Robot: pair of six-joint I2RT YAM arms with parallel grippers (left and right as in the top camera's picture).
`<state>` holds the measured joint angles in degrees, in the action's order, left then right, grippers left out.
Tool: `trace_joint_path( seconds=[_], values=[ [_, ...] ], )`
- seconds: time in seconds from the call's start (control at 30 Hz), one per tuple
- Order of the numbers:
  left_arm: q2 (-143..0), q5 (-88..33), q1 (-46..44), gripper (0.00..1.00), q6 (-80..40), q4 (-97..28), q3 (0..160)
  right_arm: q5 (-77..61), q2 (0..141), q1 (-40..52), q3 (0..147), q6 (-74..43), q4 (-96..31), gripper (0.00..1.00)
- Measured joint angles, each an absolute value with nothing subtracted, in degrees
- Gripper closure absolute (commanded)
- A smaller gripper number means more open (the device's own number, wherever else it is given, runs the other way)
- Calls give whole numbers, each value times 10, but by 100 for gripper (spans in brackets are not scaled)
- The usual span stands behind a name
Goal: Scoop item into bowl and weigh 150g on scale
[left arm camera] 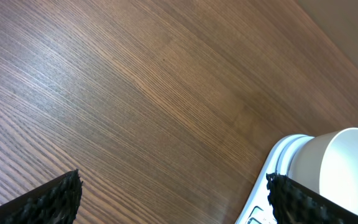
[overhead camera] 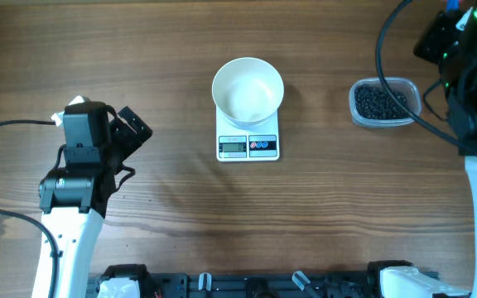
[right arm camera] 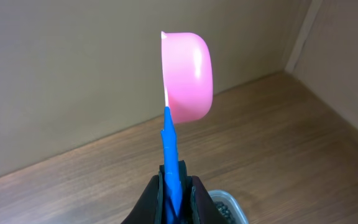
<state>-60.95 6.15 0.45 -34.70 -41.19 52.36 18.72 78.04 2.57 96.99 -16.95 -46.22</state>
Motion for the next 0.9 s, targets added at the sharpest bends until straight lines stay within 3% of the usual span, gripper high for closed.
trace_joint_path(
  seconds=[0.53,0.9],
  values=[
    [-609,62,4,0,-347,-412,524,187,818,26,970,-429,-399,96],
    [-609,62,4,0,-347,-412,524,187,818,26,970,-476,-370,96]
  ],
)
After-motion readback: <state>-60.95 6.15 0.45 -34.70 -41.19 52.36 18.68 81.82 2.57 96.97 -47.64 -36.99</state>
